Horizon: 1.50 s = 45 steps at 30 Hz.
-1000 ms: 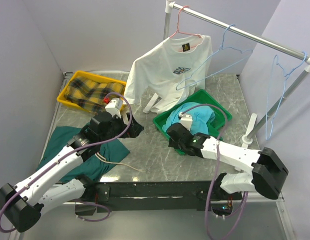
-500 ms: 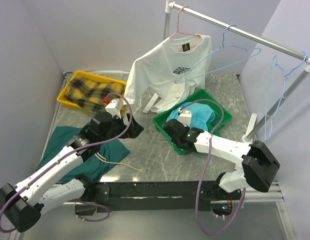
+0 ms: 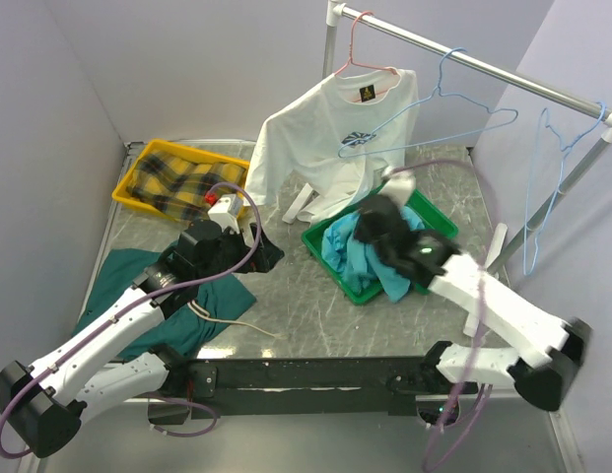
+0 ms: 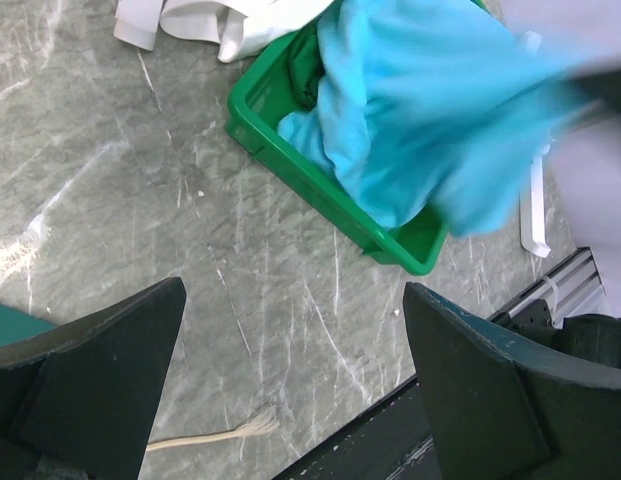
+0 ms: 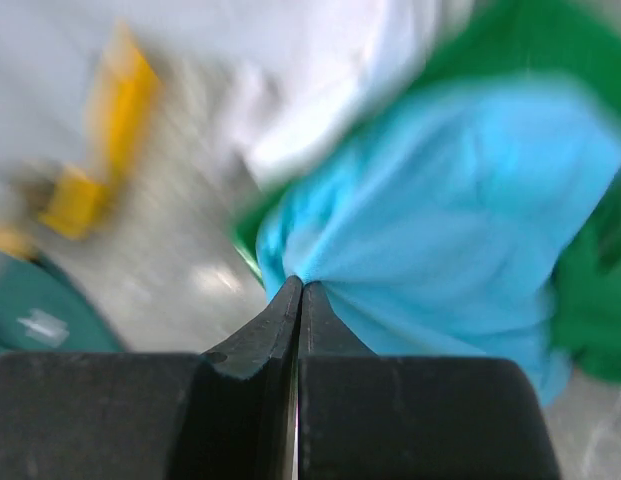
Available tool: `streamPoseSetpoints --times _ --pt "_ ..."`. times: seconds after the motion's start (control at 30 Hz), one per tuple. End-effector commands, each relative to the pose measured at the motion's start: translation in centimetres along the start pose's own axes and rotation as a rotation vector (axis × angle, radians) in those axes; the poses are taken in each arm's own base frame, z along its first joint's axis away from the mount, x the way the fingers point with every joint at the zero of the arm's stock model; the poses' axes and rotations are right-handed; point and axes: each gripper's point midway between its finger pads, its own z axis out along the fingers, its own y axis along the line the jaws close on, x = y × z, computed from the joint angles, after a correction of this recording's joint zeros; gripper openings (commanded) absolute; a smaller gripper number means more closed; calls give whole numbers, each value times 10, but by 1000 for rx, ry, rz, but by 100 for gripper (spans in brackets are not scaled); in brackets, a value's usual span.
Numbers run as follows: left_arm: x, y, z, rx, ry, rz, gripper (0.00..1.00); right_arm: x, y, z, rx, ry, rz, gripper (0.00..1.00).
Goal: Place the t-shirt on the hanger
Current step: Pick up the T-shirt and place it in the bin, then place the T-shirt in the bin.
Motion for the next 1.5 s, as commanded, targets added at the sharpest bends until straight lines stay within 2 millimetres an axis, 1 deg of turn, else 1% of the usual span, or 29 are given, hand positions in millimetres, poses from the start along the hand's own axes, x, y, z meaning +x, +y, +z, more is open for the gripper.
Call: streamPoseSetpoints --times 0.0,0.03,0.07,0.13,0.17,0.23,0.27,0.33,0.37,0.43,0.47,0.53,0.57,0.63,0.67,0.73,0.77,0.87,0.9,0.97,1.03,1.13,1.17,1.23,1.27,1.33,1.4,1.43,1.47 --pt "-18 -21 0 78 -44 10 96 -127 -15 -74 -61 -293 142 0" --pt "-17 -21 0 80 -41 9 96 -140 -17 -81 -68 -319 154 0" --pt "-17 -22 0 84 -38 9 96 -163 -17 -97 -87 -370 186 0" --pt "-18 -23 1 82 -39 9 96 -184 -21 -112 -94 -422 197 0" --pt "-19 -23 1 83 -41 10 97 -202 -21 -127 -116 -468 225 0" --pt "-21 -23 1 83 -45 10 96 -220 -22 -140 -134 -512 236 0" --pt "-22 -25 0 86 -48 12 96 -236 -20 -154 -165 -552 261 0" --pt "-25 -25 0 84 -53 12 96 -250 -13 -165 -209 -582 257 0" --pt "-25 -26 0 86 -53 11 96 -263 -11 -179 -241 -620 274 0" --pt "-28 -27 -1 84 -61 12 96 -274 -1 -185 -281 -634 266 0" --pt "-28 -26 -2 81 -59 14 97 -284 3 -194 -304 -657 269 0" --pt "-30 -25 -4 70 -70 15 96 -293 10 -202 -348 -670 264 0" --pt "-31 -24 -6 66 -75 16 97 -301 15 -211 -381 -679 262 0" --pt "-34 -21 -10 48 -93 18 96 -307 22 -221 -423 -682 254 0" --pt "-34 -19 -11 37 -96 17 96 -313 29 -231 -473 -679 258 0" --pt "-33 -17 -15 36 -99 17 97 -316 37 -242 -529 -676 263 0" --pt "-35 -14 -16 15 -115 14 96 -319 43 -252 -580 -675 267 0" --pt "-39 -8 -20 -17 -138 9 96 -320 55 -266 -668 -666 287 0" --pt "-40 -7 -21 -25 -145 6 96 -317 63 -272 -718 -651 277 0" --pt "-43 -4 -24 -42 -158 2 96 -316 72 -278 -766 -631 286 0" --pt "-49 1 -28 -72 -181 -4 96 -312 84 -284 -834 -604 279 0" --pt "-56 6 -32 -108 -215 -12 96 -304 104 -288 -920 -548 275 0" --pt "-57 8 -33 -118 -219 -15 96 -302 110 -282 -925 -525 279 0" --pt "-60 11 -36 -130 -236 -21 97 -300 117 -277 -926 -503 275 0" --pt "-61 12 -37 -134 -240 -27 96 -294 121 -264 -899 -473 264 0" --pt "-61 15 -39 -145 -248 -31 96 -286 123 -245 -850 -443 256 0" --pt "-60 16 -40 -146 -254 -36 97 -279 123 -232 -818 -420 250 0" --pt "-59 18 -39 -151 -252 -40 96 -265 125 -215 -790 -379 234 0" --pt "-57 19 -39 -153 -251 -46 96 -257 122 -207 -769 -357 231 0"
